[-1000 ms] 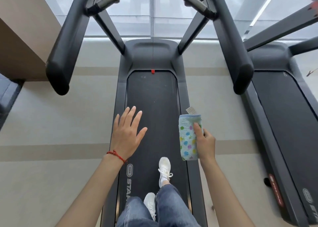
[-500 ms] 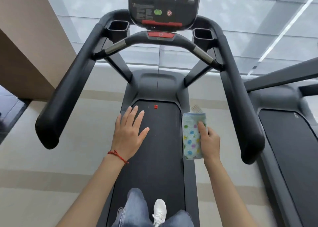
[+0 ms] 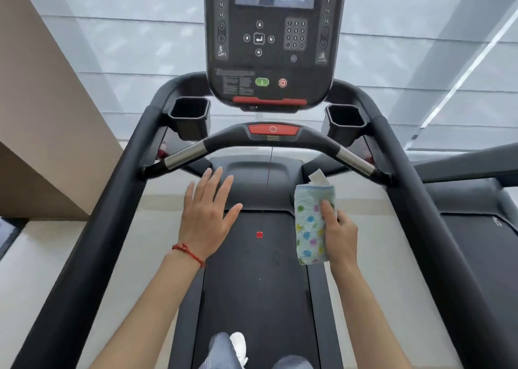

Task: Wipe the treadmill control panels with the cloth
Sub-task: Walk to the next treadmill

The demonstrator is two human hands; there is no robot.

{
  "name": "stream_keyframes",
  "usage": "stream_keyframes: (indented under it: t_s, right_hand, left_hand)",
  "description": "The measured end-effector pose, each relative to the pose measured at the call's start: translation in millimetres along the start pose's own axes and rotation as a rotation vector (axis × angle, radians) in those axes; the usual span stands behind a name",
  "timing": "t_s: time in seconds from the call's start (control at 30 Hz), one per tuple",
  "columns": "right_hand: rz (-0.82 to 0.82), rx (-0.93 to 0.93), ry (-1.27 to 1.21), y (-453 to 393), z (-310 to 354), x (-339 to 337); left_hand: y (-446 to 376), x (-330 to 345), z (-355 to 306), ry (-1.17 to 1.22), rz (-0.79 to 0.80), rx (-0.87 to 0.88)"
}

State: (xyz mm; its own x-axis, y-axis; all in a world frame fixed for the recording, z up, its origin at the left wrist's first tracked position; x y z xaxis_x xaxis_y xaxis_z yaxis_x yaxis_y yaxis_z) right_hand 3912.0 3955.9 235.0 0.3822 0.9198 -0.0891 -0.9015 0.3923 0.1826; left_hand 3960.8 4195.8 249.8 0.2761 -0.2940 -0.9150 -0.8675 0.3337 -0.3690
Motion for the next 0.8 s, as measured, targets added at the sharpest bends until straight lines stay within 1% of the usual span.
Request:
stream_keyframes:
  t_s: [0.2,0.57,0.8]
  right_hand:
    - [-0.003,-0.044,-0.037,-62,33,29]
    - [0.04,-0.221,-0.093,-208,105,57]
    - [0.063,-0.268,-0.054,-290,139,72]
  left_hand:
    - [-75,2,26,0.007,-0.077,0.047]
    - [-214,37,51,-0.041,-0.159,0.017]
    - [-282,46,68,-0.065,-0.198,-0.023]
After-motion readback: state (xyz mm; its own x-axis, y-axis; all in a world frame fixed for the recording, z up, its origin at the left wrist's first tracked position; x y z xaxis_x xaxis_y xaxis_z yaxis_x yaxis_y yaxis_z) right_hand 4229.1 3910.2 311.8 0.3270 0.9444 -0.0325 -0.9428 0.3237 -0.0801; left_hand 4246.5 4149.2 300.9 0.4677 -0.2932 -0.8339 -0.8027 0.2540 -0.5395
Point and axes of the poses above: each hand's wrist, its own y-axis away from the middle knuckle, its own x-axis out of the palm, z = x × y, the point moved 5 cm from there along -y, towards the middle knuckle, and after that the axes turned 7 degrees about z, right-handed, at the moved point
